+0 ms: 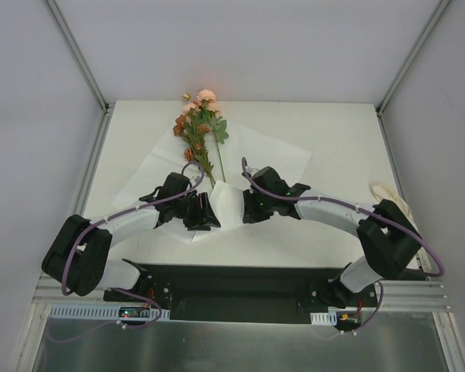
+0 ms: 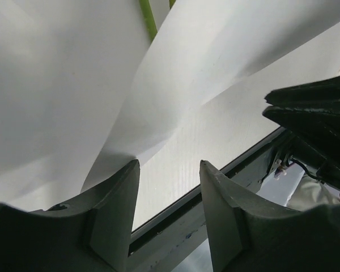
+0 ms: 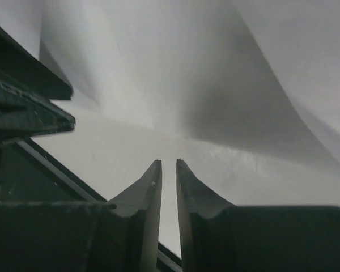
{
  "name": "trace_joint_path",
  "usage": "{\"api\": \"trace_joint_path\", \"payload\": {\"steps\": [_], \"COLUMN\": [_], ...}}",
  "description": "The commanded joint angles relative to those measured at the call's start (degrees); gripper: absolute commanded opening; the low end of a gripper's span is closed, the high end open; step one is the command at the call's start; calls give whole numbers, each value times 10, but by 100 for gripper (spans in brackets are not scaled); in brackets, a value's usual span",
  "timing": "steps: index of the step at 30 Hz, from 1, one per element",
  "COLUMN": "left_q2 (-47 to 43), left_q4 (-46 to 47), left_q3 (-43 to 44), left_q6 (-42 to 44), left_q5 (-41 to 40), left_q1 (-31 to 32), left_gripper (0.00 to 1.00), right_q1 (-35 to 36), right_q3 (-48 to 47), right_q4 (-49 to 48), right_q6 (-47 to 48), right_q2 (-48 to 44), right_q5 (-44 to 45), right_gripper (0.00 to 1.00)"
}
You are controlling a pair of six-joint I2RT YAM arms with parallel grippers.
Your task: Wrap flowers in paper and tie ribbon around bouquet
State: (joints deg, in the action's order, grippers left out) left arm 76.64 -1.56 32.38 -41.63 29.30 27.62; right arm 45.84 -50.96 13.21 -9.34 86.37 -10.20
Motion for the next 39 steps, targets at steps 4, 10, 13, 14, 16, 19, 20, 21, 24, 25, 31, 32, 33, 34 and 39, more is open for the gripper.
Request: {"api": "trace_joint_path", "payload": {"steps": [4,10,13,14,16,19,20,21,24,25,31,32,33,34,39], "left_q2": [-4,-9,8,11,11,9,14,17,34,37,19,16,15,13,24], "left_q4": [3,14,49,50,49,49,49,49,49,49,50,49,49,49,38], "left_q3": [6,2,-2,-5,-11,-22,-27,-28,-21,-20,-32,-33,-33,-34,-37], "left_q6": [18,0,-18,-21,-24,-23,-21,-17,-4,-3,-4,-4,-4,-4,4], "left_q5": [-16,26,53,49,32,13,9,6,8,13,7,12,13,14,-16], "left_q1": [-20,-20,-20,-19,-20,-20,-23,-27,-29,-29,-29,-29,-29,-29,-30], "left_gripper": [44,35,30,28,25,25,24,25,30,34,56,57,57,58,42], "right_q1": [0,-2,-3,-4,-9,-11,-11,-11,-13,-14,-18,-19,-20,-21,-23], "right_q3": [-92,-113,-121,-122,-123,-118,-116,-114,-114,-115,-116,-114,-112,-110,-116], "right_q4": [-129,-155,-159,-160,-171,-176,-175,-174,-165,-163,-154,-153,-154,-154,-146], "right_q6": [-34,-44,-45,-45,-44,-38,-37,-37,-30,-25,-19,-18,-18,-16,-8], "right_q2": [113,155,170,175,192,195,194,191,191,192,200,199,198,196,187], "right_q5": [-42,-49,-51,-49,-59,-55,-48,-44,-25,-24,8,14,18,23,18], "right_gripper": [18,17,17,17,16,15,15,15,16,15,14,13,13,13,13]}}
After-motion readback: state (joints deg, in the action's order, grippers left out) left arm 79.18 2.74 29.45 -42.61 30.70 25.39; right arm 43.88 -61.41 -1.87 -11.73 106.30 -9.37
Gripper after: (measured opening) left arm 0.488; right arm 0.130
